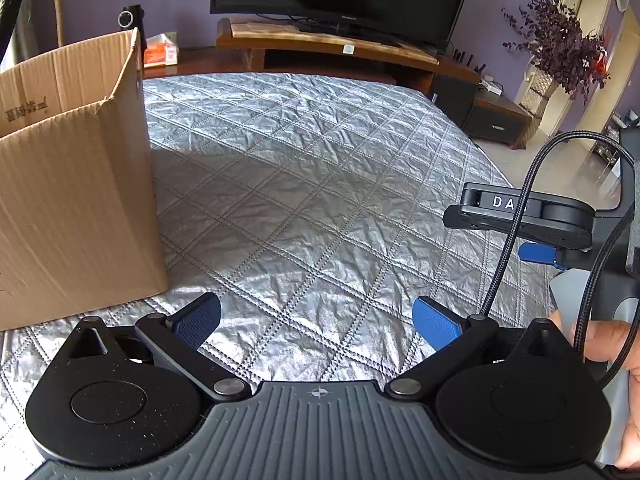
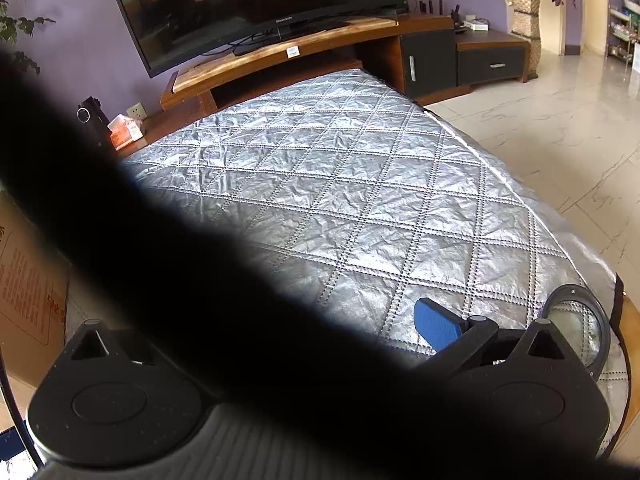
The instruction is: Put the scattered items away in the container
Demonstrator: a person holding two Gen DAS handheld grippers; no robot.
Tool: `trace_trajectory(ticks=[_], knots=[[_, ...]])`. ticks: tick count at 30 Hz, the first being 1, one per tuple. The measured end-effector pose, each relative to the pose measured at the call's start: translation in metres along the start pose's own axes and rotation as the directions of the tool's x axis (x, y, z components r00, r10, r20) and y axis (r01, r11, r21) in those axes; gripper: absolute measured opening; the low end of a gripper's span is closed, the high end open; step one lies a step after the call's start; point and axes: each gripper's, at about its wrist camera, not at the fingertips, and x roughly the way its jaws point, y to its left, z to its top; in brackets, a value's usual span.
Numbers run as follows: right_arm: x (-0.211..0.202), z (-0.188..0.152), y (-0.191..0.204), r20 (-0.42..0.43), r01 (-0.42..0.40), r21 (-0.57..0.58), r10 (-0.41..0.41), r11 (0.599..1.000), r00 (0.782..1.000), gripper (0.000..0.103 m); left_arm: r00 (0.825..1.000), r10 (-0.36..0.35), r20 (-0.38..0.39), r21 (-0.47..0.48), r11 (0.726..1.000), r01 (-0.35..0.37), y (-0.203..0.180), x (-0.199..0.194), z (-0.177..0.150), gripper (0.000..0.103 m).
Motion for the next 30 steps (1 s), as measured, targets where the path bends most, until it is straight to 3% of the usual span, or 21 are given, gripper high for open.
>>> trace_trajectory(ticks=[30], knots=[[0.0021, -0.0016, 0.0073, -0.015, 0.003, -0.035, -0.004, 0.999, 1.0, 0.102, 0.999, 0.023, -0.025, 0.009, 1.0, -0.023, -0.0048, 0.0077, -0.0058, 0.102]])
